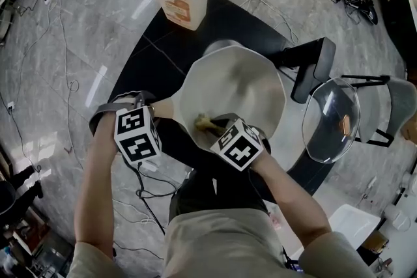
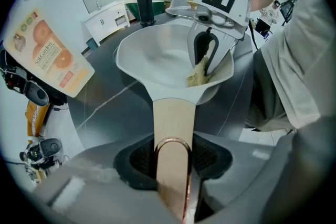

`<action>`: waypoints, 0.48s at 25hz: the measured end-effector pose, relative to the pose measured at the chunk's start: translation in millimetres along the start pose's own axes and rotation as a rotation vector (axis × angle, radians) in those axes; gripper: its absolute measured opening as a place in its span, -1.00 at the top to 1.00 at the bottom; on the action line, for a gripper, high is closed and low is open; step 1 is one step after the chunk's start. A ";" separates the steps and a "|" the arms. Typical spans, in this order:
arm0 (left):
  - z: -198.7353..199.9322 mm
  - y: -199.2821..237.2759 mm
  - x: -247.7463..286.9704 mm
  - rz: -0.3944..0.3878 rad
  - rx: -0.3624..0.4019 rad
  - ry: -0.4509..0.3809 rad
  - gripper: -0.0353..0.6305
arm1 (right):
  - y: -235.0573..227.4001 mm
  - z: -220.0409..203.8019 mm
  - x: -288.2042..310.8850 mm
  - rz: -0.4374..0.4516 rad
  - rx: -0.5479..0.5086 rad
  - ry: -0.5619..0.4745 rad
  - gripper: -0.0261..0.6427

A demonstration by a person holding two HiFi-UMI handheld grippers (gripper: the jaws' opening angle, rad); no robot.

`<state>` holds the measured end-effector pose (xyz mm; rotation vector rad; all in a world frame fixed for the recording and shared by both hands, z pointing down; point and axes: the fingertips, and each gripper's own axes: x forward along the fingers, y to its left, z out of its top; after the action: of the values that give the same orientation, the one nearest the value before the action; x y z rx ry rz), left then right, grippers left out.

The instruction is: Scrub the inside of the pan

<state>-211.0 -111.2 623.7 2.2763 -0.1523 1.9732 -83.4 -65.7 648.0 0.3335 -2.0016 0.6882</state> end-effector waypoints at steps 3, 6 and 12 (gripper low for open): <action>0.0 0.0 -1.1 0.001 0.001 0.003 0.41 | -13.0 34.7 6.0 -0.059 -0.082 -0.066 0.65; -0.5 0.4 -1.3 -0.006 -0.002 0.007 0.41 | -39.7 64.5 4.4 -0.124 -0.121 -0.141 0.65; -4.9 1.5 2.5 -0.010 -0.007 0.031 0.41 | -113.7 72.4 -8.1 -0.361 -0.171 -0.201 0.64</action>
<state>-215.7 -111.9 626.9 2.2370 -0.1445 1.9992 -74.4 -200.4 650.9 0.6622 -2.0965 0.2627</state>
